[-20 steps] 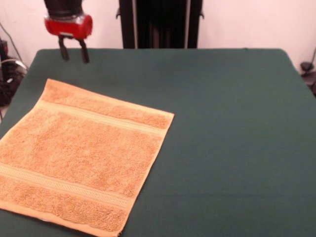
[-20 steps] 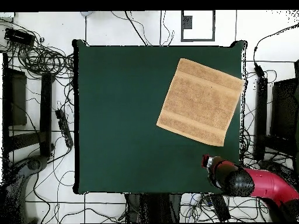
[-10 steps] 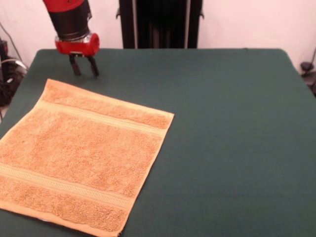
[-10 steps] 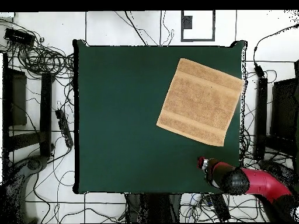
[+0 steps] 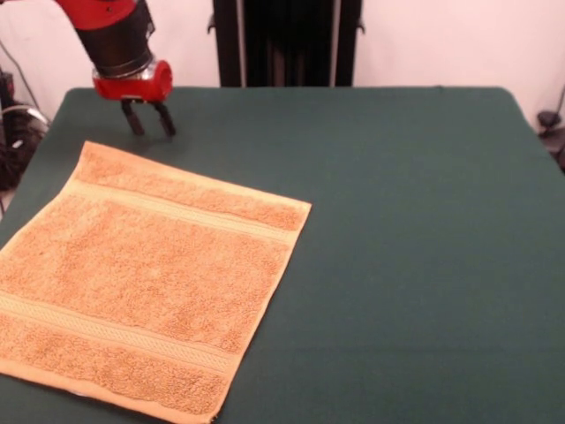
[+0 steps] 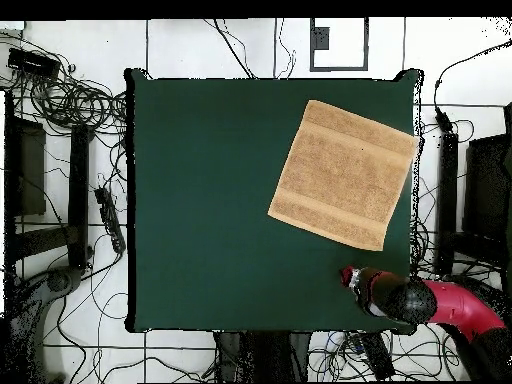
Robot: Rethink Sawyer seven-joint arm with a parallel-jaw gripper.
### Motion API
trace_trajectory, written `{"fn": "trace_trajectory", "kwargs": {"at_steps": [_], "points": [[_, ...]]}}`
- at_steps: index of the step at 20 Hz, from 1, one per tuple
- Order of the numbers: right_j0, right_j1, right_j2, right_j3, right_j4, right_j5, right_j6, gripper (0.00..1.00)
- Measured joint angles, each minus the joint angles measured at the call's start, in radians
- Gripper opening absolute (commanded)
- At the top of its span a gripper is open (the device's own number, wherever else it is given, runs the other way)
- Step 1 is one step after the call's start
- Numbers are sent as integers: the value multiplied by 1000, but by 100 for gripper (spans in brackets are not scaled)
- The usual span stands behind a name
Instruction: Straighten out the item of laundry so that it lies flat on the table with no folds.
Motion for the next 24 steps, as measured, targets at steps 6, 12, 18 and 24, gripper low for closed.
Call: {"fn": "trace_trajectory", "kwargs": {"at_steps": [6, 12, 18, 24], "points": [[-6, 9, 20, -16, -1, 51, 0, 100], [3, -39, 23, -17, 0, 56, 0, 100], [32, -205, 23, -16, 61, 64, 0, 100], [58, -334, 23, -15, 142, 104, 0, 100]]}}
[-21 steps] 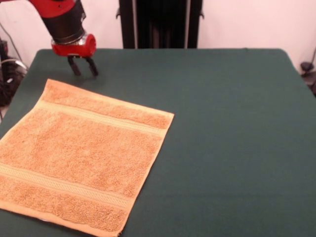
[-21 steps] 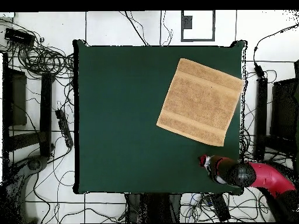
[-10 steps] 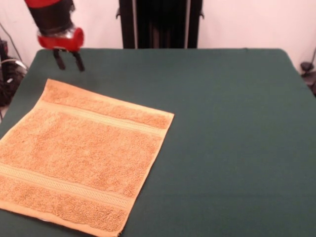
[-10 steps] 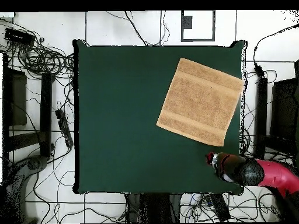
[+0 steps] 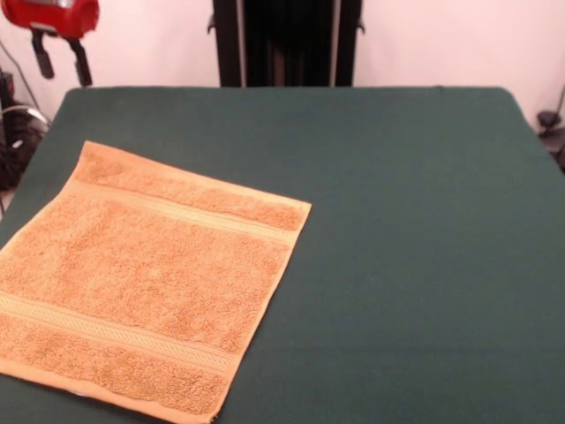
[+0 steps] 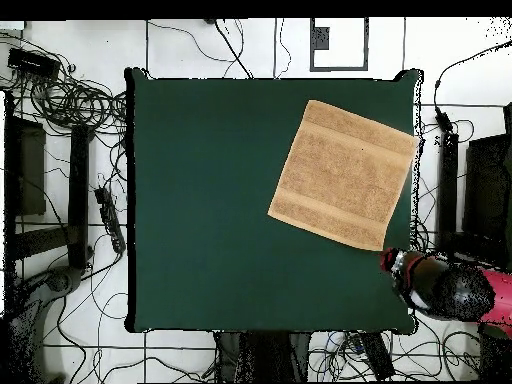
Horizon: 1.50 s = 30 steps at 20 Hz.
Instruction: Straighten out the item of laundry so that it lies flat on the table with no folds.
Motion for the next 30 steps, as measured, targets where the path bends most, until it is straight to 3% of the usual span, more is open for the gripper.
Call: {"fn": "trace_trajectory", "kwargs": {"at_steps": [7, 30], "points": [[8, -18, 0, -10, 15, 10, 0, 100], [80, 241, -13, -125, -97, -84, 0, 100]]}}
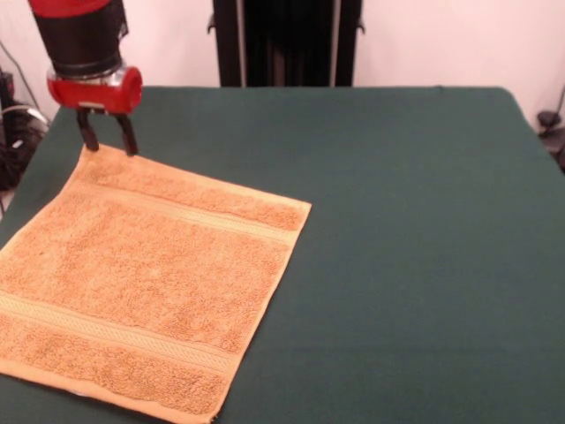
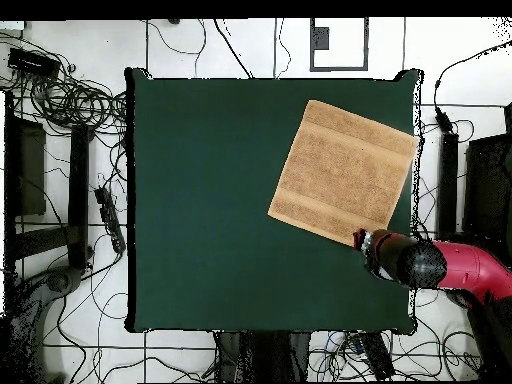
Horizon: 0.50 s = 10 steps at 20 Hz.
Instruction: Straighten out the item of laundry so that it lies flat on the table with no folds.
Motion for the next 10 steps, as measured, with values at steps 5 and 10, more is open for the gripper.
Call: {"fn": "trace_trajectory", "kwargs": {"at_steps": [5, 10], "points": [[-8, 55, 0, -64, -17, -9, 0, 100], [-23, 105, 0, -126, -21, -9, 0, 100]]}}
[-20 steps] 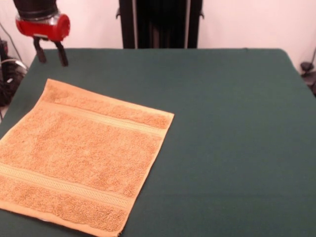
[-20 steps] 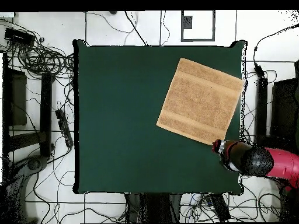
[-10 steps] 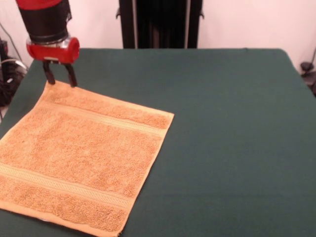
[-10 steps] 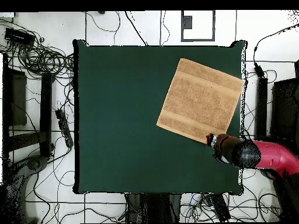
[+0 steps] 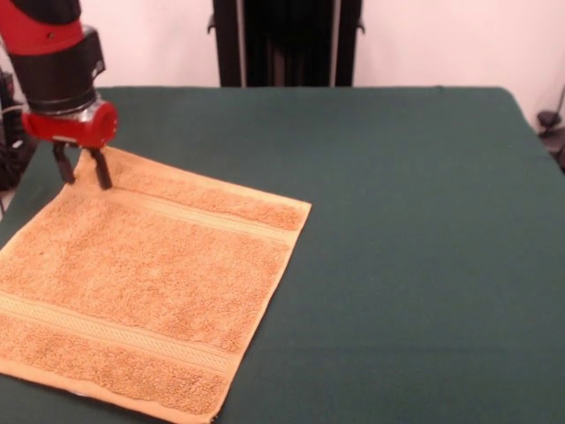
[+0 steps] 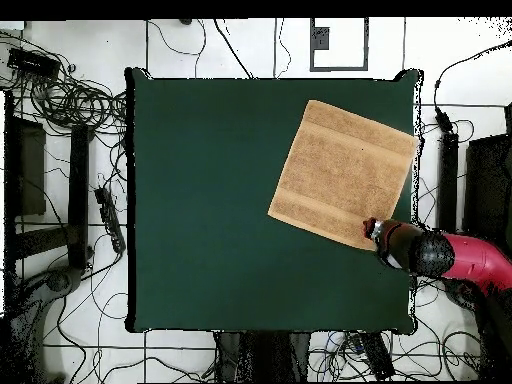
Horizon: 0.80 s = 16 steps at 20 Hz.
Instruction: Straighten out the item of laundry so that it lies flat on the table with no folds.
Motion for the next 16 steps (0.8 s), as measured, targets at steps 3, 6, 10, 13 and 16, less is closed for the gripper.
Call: {"fn": "trace_trajectory", "kwargs": {"at_steps": [3, 6, 10, 13, 16], "points": [[-5, 29, 0, -35, 0, 2, 0, 100], [-5, 30, 0, -37, 0, 2, 0, 100], [-4, 29, 0, -37, -1, 2, 0, 100], [-4, 28, 0, -37, -1, 2, 0, 100], [-4, 26, 0, -33, -2, 1, 0, 100]]}}
